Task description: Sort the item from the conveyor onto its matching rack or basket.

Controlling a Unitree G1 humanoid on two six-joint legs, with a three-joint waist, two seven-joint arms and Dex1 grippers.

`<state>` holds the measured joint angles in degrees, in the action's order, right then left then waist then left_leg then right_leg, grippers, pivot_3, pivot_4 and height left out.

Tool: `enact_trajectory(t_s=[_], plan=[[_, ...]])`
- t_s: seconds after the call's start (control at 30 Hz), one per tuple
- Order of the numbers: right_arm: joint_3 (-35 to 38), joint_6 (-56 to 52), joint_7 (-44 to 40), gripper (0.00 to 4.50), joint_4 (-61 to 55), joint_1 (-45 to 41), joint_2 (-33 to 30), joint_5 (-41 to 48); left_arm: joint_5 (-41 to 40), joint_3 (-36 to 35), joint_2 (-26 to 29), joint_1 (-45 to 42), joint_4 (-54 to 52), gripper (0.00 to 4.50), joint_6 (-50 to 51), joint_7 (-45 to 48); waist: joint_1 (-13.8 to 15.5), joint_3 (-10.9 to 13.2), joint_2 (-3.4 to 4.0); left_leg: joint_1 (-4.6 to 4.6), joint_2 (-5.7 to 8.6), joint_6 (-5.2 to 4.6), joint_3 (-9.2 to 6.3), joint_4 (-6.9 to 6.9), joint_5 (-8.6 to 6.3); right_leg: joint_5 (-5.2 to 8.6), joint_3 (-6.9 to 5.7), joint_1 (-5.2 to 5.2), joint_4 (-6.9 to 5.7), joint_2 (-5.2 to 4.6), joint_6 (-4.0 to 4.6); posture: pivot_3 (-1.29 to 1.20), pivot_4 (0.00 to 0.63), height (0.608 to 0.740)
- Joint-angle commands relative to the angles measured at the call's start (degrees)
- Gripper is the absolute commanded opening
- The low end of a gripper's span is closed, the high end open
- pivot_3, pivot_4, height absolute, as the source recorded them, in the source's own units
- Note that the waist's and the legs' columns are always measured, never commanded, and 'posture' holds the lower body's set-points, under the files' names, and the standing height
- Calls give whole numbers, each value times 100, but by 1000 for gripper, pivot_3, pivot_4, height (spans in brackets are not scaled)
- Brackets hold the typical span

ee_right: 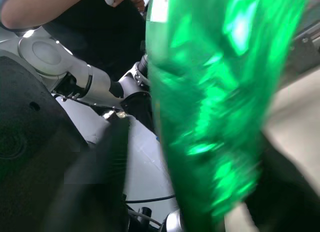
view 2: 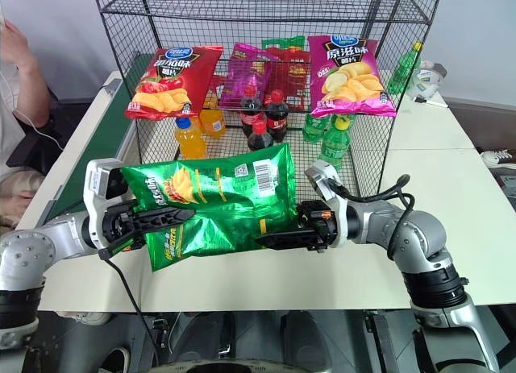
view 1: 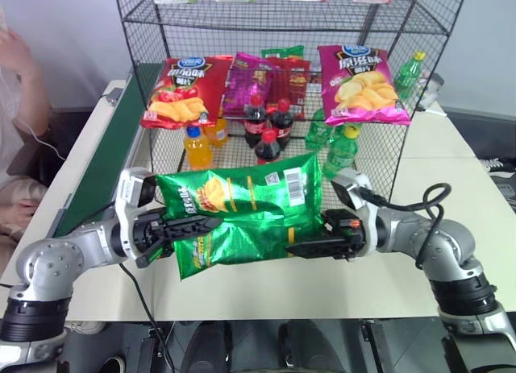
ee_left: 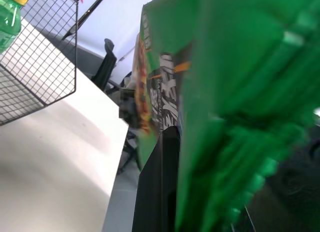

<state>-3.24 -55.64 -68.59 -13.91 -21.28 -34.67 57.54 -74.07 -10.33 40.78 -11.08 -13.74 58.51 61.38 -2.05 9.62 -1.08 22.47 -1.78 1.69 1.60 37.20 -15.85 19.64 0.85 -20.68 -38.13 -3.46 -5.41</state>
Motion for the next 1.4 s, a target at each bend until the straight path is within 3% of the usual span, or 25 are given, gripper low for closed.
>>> enact_trajectory(t_s=[0.03, 0.07, 0.2, 0.3, 0.5, 0.57, 0.67, 0.8, 1.1, 1.4], plan=[[57, -102, 150, 653, -208, -176, 146, 214, 181, -31, -80, -4, -189, 0, -217, 88, -3, 0, 0, 0, 0, 0, 0, 0, 0, 0, 0, 0, 0, 0, 0, 0, 150, 739], [58, -124, 184, 305, -219, -192, 171, 222, 240, -22, -109, 4, -199, 0, -268, 90, -8, 0, 0, 0, 0, 0, 0, 0, 0, 0, 0, 0, 0, 0, 0, 0, 150, 739], [77, -187, 247, 256, -260, -215, 220, 234, 420, 11, -127, 5, -126, 0, -271, -17, -5, 0, 0, 1, -1, 0, 0, -1, 0, 0, 0, -1, 0, 0, 0, 0, 150, 739], [97, -185, 268, 256, -256, -217, 202, 199, 571, -69, -130, 16, -21, 825, -344, -104, -1, 0, 0, 1, 0, 0, 0, -1, 0, 0, 0, -1, 1, -2, 0, 0, 150, 739], [165, 218, 369, 256, -370, -133, 76, -200, 603, -407, -73, 170, 43, 3749, -455, -95, -14, 0, 0, 3, 0, 0, 0, -3, 0, 0, 0, -3, 2, -2, 0, 0, 150, 739], [179, 470, 454, 256, -541, -18, -20, -440, 635, -600, -48, 263, 86, 4500, -534, -106, -11, 0, 0, 4, -1, 0, -1, -4, 0, 0, 0, -6, 1, -2, 0, 0, 150, 739], [224, 1180, 566, 256, -844, 191, -155, -1024, 833, -895, 33, 500, 119, 4500, -784, -106, -13, 1, 0, 6, -1, 0, -1, -7, 0, 0, 0, -7, 5, -2, 0, 0, 150, 739], [272, 2895, 736, 256, -1206, 237, -165, -2265, 1200, -1241, 148, 867, 229, 4500, -1170, -44, -26, 1, 1, 8, -1, 0, 1, -8, 0, 0, 2, -11, 5, -3, 0, 0, 150, 739], [169, 5209, 1223, 256, -1655, 96, -186, -4044, 2431, -1476, -434, 877, 466, 4500, -2812, -676, 50, 0, 0, 8, 2, 1, 1, -7, 0, 0, 1, -9, 9, -8, 0, 0, 150, 739], [-122, 6522, 3168, 256, -420, -1050, -164, -7217, 2949, -1180, -696, 909, 298, 4500, -3366, -754, 93, 1, 0, 4, 1, 6, 4, -6, 3, 0, 2, -11, 3, -7, 2, 0, 150, 739]])
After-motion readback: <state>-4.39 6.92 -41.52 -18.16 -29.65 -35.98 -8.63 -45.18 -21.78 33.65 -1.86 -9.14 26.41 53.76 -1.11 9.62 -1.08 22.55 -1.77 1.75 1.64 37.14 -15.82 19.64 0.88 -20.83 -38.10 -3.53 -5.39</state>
